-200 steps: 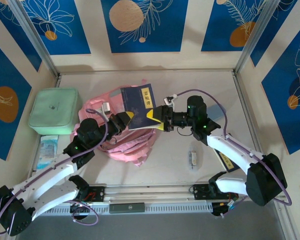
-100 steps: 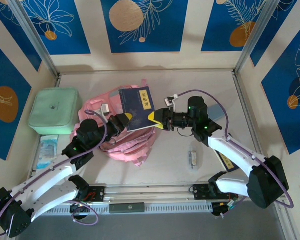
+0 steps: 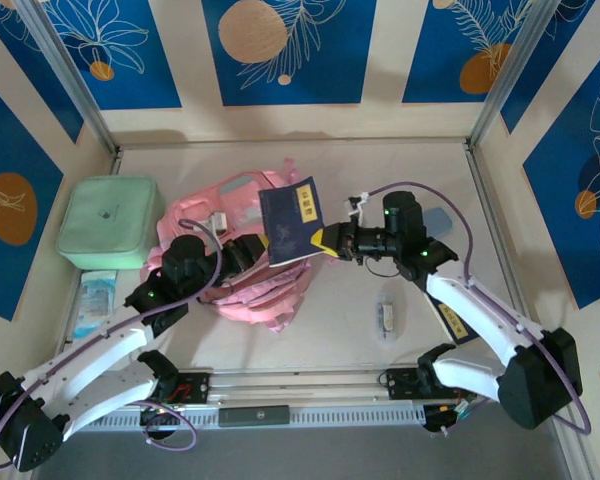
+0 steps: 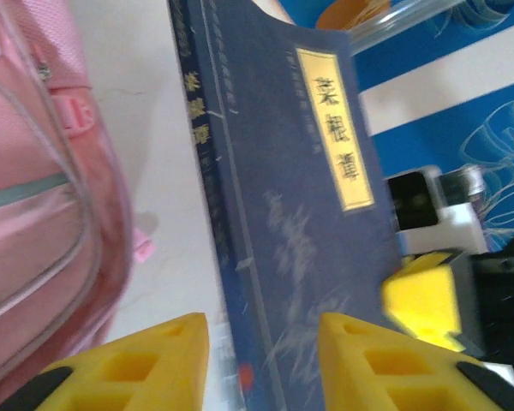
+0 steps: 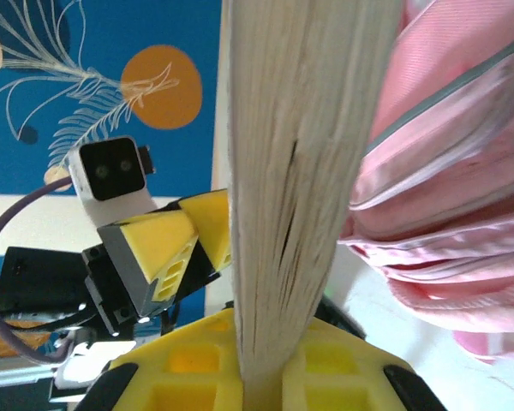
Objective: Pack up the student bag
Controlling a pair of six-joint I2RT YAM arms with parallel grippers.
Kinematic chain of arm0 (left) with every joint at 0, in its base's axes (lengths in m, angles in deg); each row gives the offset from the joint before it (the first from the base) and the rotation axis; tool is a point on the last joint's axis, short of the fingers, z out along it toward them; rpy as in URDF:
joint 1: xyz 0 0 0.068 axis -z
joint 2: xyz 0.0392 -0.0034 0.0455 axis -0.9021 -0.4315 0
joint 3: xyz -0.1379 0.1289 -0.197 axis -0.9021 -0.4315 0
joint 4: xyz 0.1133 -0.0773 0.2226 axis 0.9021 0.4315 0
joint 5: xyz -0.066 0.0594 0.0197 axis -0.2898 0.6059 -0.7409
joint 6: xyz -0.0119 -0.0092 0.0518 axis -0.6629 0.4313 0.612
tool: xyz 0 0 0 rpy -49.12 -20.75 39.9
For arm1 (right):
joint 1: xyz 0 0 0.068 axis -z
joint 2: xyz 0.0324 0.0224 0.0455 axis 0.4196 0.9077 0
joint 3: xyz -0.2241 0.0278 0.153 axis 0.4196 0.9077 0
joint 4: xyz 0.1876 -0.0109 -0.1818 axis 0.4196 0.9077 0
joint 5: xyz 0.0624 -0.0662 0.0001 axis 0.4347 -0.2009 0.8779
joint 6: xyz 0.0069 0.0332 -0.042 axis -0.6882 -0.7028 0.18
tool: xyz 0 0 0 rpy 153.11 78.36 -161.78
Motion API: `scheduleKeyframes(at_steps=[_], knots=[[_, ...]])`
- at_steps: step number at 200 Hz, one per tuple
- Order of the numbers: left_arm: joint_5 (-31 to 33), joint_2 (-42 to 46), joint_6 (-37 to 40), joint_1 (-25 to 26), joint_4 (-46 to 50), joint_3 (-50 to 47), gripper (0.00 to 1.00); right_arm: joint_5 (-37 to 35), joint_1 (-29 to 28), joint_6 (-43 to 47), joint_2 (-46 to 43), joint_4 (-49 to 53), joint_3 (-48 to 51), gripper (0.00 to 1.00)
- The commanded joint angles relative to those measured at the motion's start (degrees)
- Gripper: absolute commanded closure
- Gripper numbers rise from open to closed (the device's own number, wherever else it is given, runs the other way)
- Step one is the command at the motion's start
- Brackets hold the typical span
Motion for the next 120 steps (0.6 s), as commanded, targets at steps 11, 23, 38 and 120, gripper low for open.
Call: scheduleKeyframes(at_steps=[11,23,38,120], knots=[[5.10,-1.85,19.85,0.30,19.49,8.51,0.52,-1.11,5.56,7.10,-4.15,13.74,-1.98,1.00],[6.70,-4.16,24.75,0.32,23.56,10.50,0.47,1.26,8.14,6.61,-5.38,14.00,-0.17,1.00],[8.81,-7.67,29.91,0.35,27.67,13.17,0.45,3.11,11.75,6.34,-7.12,14.05,2.09,1.00],[6.73,-31.12,45.29,0.78,30.25,24.99,0.40,7.93,21.71,8.67,-11.55,19.30,7.33,1.00]])
